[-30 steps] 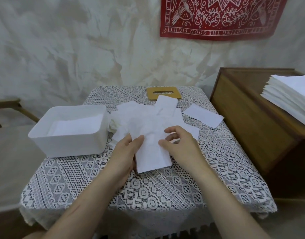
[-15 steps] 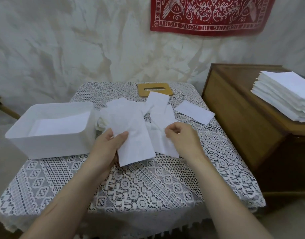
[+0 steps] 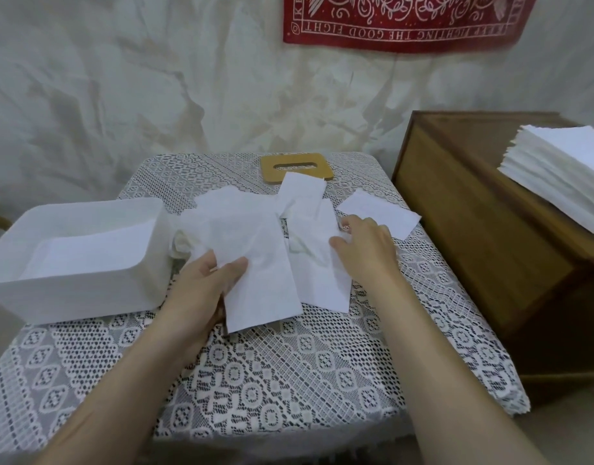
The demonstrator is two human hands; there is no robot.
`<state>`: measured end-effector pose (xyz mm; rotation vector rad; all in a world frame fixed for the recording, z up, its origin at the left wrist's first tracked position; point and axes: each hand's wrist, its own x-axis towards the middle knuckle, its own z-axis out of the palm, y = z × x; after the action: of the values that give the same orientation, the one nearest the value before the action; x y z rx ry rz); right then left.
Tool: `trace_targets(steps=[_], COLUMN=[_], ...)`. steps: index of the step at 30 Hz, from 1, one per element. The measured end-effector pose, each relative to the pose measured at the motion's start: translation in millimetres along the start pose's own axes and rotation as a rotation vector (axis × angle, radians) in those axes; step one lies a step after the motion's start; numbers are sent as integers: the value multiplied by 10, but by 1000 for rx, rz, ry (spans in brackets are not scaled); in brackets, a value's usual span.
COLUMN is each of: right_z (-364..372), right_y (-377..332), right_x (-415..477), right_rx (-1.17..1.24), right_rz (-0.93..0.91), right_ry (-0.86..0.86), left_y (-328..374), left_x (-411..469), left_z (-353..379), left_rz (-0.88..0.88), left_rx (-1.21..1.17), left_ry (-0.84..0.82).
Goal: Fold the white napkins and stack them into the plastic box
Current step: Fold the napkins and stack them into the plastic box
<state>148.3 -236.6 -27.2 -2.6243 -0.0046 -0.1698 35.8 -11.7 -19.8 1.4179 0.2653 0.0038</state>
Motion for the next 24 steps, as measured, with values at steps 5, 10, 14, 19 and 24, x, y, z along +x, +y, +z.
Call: trace_targets(steps=[5,10,14,19,24], right_z=[-98,-343,-450,-337,-355], right_y=[-84,-210,-110,158,132], right_x=[-83,-285,-525,-621,-645], right_rx=[116,691,853,272,223], right_rz=[-23,-31,67,96,64], right_ry=[33,-68,-229,-231,-84], left_y=[1,21,35,29,12], left_x=[-34,-130,-202,-285,-284], left_z=[-9,6,-3,40,60], left_rz=[10,19,4,-20,-10], left_rx=[-2,-24,-41,-32,5], left_ry=[-6,-1,-3,0,-2])
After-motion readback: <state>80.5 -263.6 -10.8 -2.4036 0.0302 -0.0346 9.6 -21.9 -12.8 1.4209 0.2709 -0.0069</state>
